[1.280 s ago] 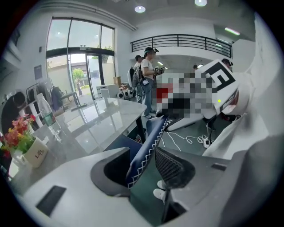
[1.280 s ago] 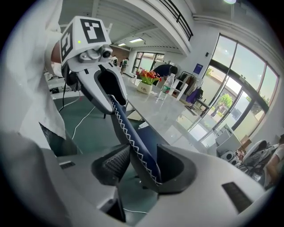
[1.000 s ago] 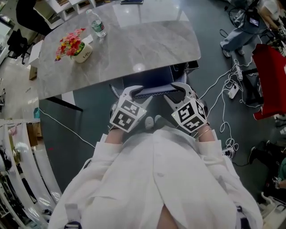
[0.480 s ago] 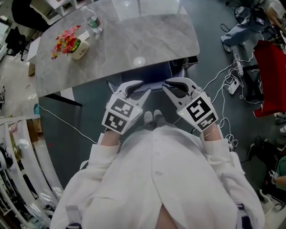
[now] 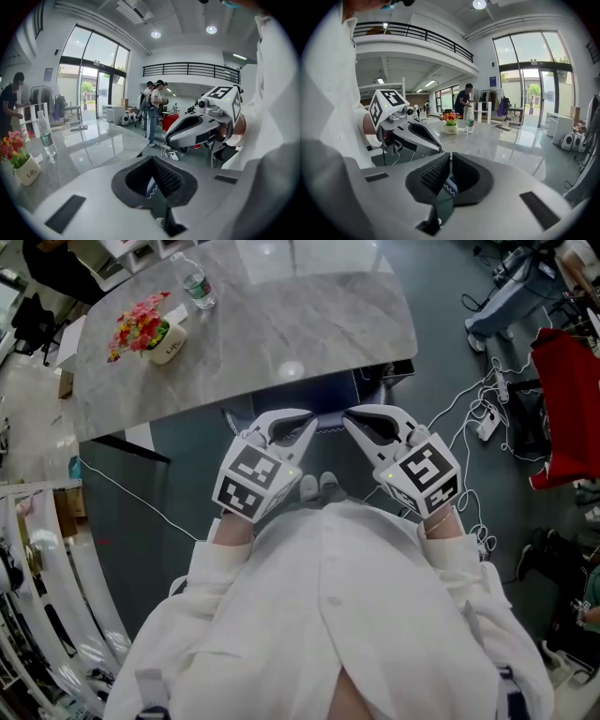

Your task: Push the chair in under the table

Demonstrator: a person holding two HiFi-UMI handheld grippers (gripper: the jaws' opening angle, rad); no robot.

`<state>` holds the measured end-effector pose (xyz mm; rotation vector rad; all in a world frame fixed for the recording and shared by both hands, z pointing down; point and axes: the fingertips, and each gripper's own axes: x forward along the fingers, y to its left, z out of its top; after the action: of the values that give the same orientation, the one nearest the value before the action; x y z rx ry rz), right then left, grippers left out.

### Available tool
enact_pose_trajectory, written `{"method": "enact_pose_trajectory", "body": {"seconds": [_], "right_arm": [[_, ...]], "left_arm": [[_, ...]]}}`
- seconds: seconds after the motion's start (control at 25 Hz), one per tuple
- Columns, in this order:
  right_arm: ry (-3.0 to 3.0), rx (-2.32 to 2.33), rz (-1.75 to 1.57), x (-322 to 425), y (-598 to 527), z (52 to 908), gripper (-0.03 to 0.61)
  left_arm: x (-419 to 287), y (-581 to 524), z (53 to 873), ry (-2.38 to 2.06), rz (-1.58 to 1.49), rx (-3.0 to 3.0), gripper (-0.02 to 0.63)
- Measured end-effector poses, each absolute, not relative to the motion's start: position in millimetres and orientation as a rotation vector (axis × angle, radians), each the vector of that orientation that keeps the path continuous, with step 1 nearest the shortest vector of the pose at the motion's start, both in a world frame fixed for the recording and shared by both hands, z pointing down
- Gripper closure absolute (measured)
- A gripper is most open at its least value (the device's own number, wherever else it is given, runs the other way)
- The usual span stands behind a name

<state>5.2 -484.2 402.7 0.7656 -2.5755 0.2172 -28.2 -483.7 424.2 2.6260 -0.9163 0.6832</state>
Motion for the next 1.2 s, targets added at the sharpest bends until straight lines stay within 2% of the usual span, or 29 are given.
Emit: {"method": "enact_pose_trajectory", "body": {"seconds": [1.2], "right_arm": [[-2.451,0.525,0.117,29,-477,404,0.547]], "left_arm": [[2,-461,438,-0.726,0.664,2.636,0.600]]}}
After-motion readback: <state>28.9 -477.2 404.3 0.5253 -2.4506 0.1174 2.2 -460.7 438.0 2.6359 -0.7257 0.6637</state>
